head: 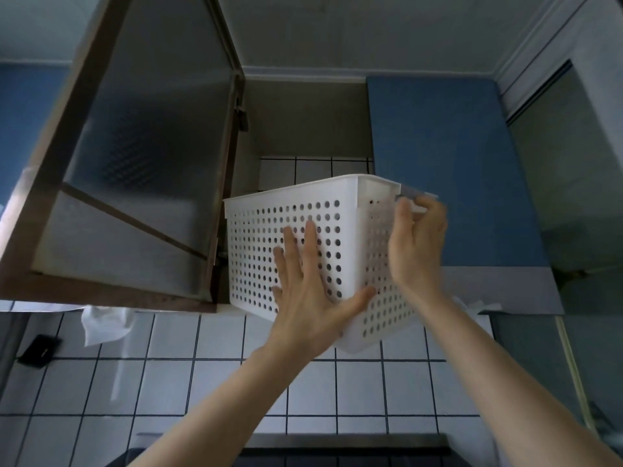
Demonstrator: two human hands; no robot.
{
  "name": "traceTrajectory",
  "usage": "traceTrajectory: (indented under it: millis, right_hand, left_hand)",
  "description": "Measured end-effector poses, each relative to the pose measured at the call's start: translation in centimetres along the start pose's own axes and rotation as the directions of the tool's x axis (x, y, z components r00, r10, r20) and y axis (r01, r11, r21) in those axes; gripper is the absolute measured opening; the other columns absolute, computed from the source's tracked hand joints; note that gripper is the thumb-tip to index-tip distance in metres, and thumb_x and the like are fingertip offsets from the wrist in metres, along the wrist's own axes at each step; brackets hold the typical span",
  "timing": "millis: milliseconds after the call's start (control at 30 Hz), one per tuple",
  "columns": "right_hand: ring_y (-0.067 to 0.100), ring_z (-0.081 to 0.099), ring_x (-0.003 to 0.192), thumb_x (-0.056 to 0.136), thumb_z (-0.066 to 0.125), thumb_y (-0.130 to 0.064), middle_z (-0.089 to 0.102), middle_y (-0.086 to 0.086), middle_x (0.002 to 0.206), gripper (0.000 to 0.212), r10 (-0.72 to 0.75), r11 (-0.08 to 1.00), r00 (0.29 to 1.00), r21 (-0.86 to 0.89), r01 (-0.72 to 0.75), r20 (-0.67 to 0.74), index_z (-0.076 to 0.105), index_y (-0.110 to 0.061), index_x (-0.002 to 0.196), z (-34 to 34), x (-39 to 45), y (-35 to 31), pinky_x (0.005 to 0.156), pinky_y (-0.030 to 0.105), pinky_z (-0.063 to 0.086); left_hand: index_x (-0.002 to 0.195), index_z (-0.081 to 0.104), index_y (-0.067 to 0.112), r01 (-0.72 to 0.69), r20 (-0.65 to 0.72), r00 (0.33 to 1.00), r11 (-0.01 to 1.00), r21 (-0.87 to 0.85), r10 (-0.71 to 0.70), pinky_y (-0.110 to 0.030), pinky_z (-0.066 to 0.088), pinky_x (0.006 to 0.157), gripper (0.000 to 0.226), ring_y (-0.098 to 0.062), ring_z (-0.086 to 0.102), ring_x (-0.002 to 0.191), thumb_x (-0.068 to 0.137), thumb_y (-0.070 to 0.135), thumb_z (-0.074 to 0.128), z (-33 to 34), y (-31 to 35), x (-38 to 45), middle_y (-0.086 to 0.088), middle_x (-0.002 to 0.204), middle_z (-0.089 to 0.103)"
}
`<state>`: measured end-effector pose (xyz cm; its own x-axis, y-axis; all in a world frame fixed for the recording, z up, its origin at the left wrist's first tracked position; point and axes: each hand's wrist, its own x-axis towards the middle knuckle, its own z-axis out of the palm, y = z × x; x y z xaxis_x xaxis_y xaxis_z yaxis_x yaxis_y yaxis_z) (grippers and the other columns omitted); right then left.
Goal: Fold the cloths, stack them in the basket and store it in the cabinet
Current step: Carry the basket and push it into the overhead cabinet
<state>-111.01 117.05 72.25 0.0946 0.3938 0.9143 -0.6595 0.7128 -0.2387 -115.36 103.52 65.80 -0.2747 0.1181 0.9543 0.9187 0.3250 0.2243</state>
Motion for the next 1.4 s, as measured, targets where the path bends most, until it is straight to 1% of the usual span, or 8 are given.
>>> traceTrajectory:
  millis: [100, 233, 433, 633, 800, 867, 967, 1400]
  right_hand:
    - [0.03, 0.047, 0.118, 0.089, 0.027, -0.059, 0.049, 0.013, 0.128, 0.068, 0.205, 0.979, 0.974, 0.003, -0.205, -0.096, 0.043, -0.005, 0.127, -1.1, 2.0, 5.0, 0.101, 0.05, 0.04]
    - [0.027, 0.039, 0.132, 0.093, 0.017, -0.064, 0.036, 0.007, 0.148, 0.075, 0.601, 0.789, 0.769, -0.008, -0.614, 0.216, 0.027, -0.013, 0.147, -1.1, 2.1, 9.5, 0.111, 0.042, 0.029]
    - [0.012, 0.047, 0.097, 0.099, 0.019, -0.052, 0.047, -0.01, 0.108, 0.046, 0.478, 0.866, 0.834, 0.011, -0.5, 0.276, 0.041, -0.018, 0.121, -1.2, 0.7, 6.8, 0.088, 0.027, 0.032]
    - [0.001, 0.048, 0.071, 0.101, 0.032, -0.035, 0.049, -0.008, 0.084, 0.02, 0.164, 0.977, 0.97, 0.11, -0.185, 0.179, 0.043, -0.019, 0.099, -0.3, -1.6, 4.7, 0.058, 0.008, 0.038]
    - [0.015, 0.05, 0.105, 0.099, 0.032, -0.044, 0.051, -0.001, 0.112, 0.023, 0.11, 0.983, 0.955, 0.111, -0.146, 0.274, 0.038, -0.025, 0.112, 1.8, -1.8, 4.6, 0.084, 0.02, 0.043]
    - [0.015, 0.055, 0.107, 0.096, 0.028, -0.054, 0.054, -0.002, 0.117, 0.038, 0.128, 0.971, 0.933, 0.147, -0.186, 0.336, 0.037, -0.025, 0.12, 2.7, -2.4, 4.5, 0.089, 0.034, 0.048]
    - [0.012, 0.057, 0.106, 0.089, 0.027, -0.068, 0.051, -0.001, 0.124, 0.058, 0.024, 0.987, 0.927, 0.141, -0.083, 0.374, 0.033, -0.029, 0.132, 3.8, -3.4, 4.1, 0.088, 0.04, 0.052]
    - [0.014, 0.052, 0.121, 0.089, 0.044, -0.062, 0.05, -0.008, 0.137, 0.065, 0.071, 0.961, 0.716, 0.146, -0.236, 0.695, 0.022, -0.037, 0.144, 7.4, -0.8, 6.3, 0.105, 0.04, 0.042]
  left_hand:
    - [0.138, -0.025, 0.051, 0.0, -0.007, 1.0, 1.0, 0.012, 0.0, -0.063, 0.004, 0.113, 0.116, -0.01, -0.028, 0.141, 0.059, 0.077, 0.056, 0.0, -0.2, 0.1, 0.019, 0.152, -0.029]
    - [0.138, -0.026, 0.051, -0.032, -0.011, 0.999, 0.999, 0.016, 0.033, -0.061, 0.005, 0.115, 0.113, -0.008, -0.029, 0.14, 0.062, 0.077, 0.054, -0.2, -0.6, -0.4, 0.02, 0.151, -0.03]
    - [0.144, -0.007, 0.051, -0.058, -0.055, 0.997, 0.992, -0.111, 0.052, -0.059, 0.026, 0.111, 0.1, -0.015, 0.008, 0.146, 0.07, 0.072, 0.057, -2.4, -3.0, 1.5, 0.016, 0.157, 0.004]
    - [0.12, 0.045, 0.053, 0.053, -0.255, 0.96, 0.973, -0.226, -0.112, -0.036, 0.055, 0.083, 0.04, -0.003, 0.062, 0.099, 0.08, 0.052, 0.051, -6.1, -4.3, 2.1, 0.022, 0.109, 0.062]
    - [0.142, 0.027, 0.039, 0.131, -0.431, 0.889, 0.988, -0.078, -0.151, -0.045, 0.051, 0.09, 0.051, -0.015, 0.056, 0.114, 0.092, 0.045, 0.039, -6.1, -4.8, 1.0, 0.008, 0.132, 0.053]
    - [0.149, 0.013, 0.031, 0.032, -0.444, 0.892, 0.97, 0.24, 0.08, -0.052, 0.038, 0.105, 0.057, -0.022, 0.038, 0.133, 0.098, 0.038, 0.037, -5.6, -4.6, 0.2, 0.001, 0.152, 0.03]
    - [0.151, 0.013, 0.026, -0.146, -0.168, 0.923, 0.718, 0.681, 0.347, -0.06, 0.016, 0.113, 0.063, -0.031, 0.008, 0.146, 0.095, 0.045, 0.035, -3.9, -4.9, -0.4, -0.003, 0.16, 0.009]
    - [0.144, -0.012, 0.048, 0.012, -0.074, 0.996, 0.697, 0.717, 0.058, -0.071, -0.001, 0.108, 0.07, -0.035, -0.019, 0.143, 0.083, 0.075, 0.009, -3.8, -9.4, 5.6, 0.01, 0.159, -0.014]
